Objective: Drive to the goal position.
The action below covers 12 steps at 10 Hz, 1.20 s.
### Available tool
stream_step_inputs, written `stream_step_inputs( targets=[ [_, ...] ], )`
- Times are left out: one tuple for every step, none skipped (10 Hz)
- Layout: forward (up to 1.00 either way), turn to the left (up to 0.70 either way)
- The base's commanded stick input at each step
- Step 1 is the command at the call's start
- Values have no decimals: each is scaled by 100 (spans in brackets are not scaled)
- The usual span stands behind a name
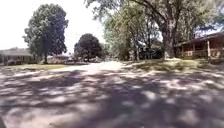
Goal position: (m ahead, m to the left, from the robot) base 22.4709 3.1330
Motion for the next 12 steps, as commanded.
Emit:
stream_step_inputs(
  targets=[
    [50,0],
    [50,0],
    [50,0],
    [50,0],
    [50,0],
    [50,0],
    [50,0],
    [50,0],
    [50,0],
    [50,0],
    [50,0],
    [50,0]
  ],
)
